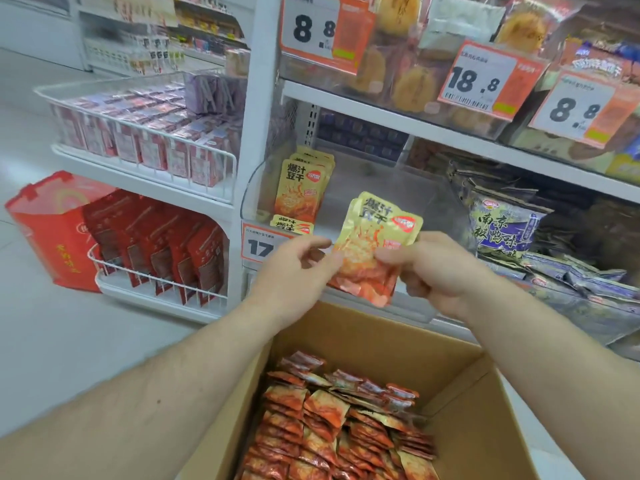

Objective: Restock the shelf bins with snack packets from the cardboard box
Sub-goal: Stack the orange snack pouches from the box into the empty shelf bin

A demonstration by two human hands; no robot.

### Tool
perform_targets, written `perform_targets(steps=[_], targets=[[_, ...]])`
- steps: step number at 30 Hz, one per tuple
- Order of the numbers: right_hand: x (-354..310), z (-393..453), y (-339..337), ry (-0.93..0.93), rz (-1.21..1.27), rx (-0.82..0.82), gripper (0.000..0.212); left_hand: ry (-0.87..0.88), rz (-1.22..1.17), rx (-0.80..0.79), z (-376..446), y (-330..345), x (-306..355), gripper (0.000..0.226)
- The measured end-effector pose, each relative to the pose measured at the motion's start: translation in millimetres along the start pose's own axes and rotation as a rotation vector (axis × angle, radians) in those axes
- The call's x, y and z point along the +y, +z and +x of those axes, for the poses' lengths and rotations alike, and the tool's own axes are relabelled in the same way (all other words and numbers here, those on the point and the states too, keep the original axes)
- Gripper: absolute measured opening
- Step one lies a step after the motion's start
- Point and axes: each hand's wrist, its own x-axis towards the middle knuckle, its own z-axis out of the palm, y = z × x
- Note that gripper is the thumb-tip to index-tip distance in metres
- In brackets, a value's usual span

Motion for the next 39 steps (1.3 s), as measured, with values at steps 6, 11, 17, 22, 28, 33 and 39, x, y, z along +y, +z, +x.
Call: perform_targets(steps=[6, 11, 17, 22, 28, 33, 39], targets=[[-47, 100, 17, 0.200, -0.107, -0.111, 0.026, 0.180, 0.865, 0.150, 15, -21, -12, 0.061], [-35, 155, 51, 0.358, -0.253, -0.261, 0.028, 0.204, 0.799, 0.193, 21, -21, -26, 0.061], [-22, 171, 78, 0.452, -0.356, -0.321, 0.018, 0.193, 0.719, 0.219, 25, -14, -31, 0.058], [-28, 176, 89, 0.462, -0.394, -0.312, 0.013, 0.207, 0.723, 0.255, 27, -11, -32, 0.057], [-23, 176, 90, 0.453, -0.324, -0.298, 0.021, 0.167, 0.741, 0.233, 25, -11, -28, 0.055], [-14, 181, 98, 0.417, -0.279, -0.280, 0.025, 0.154, 0.768, 0.226, 24, -10, -26, 0.054], [-31, 181, 87, 0.080, -0.274, -0.059, 0.020, 0.118, 0.751, 0.199, 24, -9, -25, 0.053]])
